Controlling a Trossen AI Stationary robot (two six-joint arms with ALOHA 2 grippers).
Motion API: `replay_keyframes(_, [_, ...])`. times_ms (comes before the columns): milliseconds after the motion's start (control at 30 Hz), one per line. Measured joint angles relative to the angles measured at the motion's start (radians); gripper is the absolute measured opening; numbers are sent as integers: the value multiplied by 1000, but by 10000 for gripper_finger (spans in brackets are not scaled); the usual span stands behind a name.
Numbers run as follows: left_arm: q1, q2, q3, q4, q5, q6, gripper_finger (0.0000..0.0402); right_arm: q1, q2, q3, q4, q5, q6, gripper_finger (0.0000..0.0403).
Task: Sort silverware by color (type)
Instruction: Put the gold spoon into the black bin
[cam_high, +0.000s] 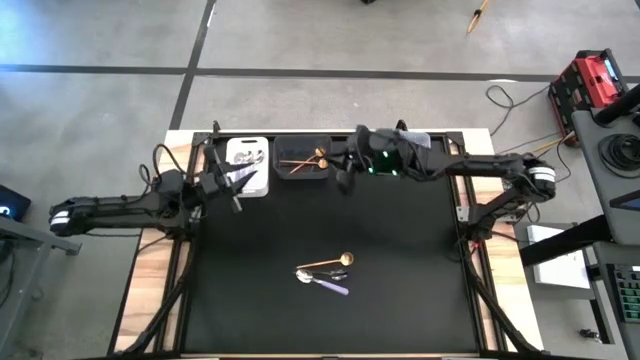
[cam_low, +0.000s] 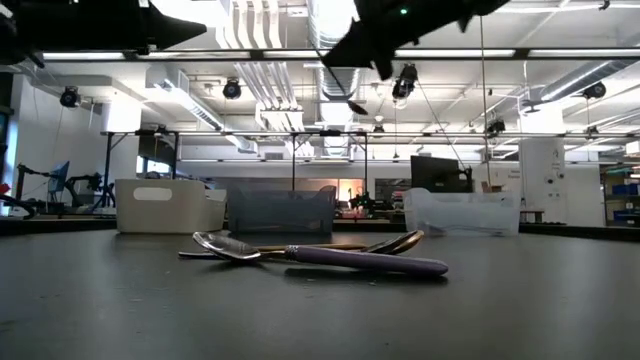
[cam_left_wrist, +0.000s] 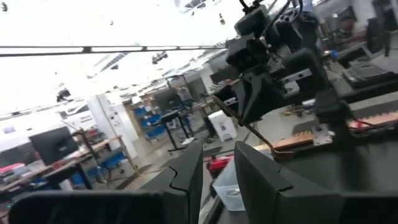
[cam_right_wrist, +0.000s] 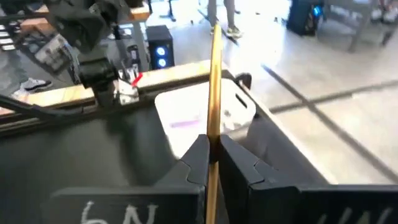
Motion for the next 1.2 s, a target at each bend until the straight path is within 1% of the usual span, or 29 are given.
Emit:
replay_keyframes(67, [29,14,9,3,32,4,75,-25,45,59,3,-47,-45,12])
replay_keyframes(167, [67,44,42,-1,77,12,75,-49,121,151,2,-89,-109,12])
replay_keyframes(367, [119,103,123,3,73,80,75,-85,272,341,1,-168,-184,12])
replay_keyframes(500, [141,119,134,-16,66,102,75,-104,361,445,0,-186,-225,12])
replay_keyframes(567, [147,121,134,-31,25,124,75,-113,399,487,0,-187,-245,12])
replay_keyframes(733, [149,90,135,-28,-216,181,75,-143,471,555,-8,-192,-286,12])
replay_keyframes(800, [151,68,136,-24,-264,200,75,-158,493,576,-21,-201,-294,12])
replay_keyframes(1033, [180,15,136,-23,-282,206,75,-209,587,646,-76,-299,-330,13])
replay_keyframes(1133, [189,8,136,-23,-292,206,75,-221,634,687,-114,-301,-367,13])
replay_keyframes(1200, [192,8,136,-23,-298,206,75,-224,667,716,-144,-324,-412,13])
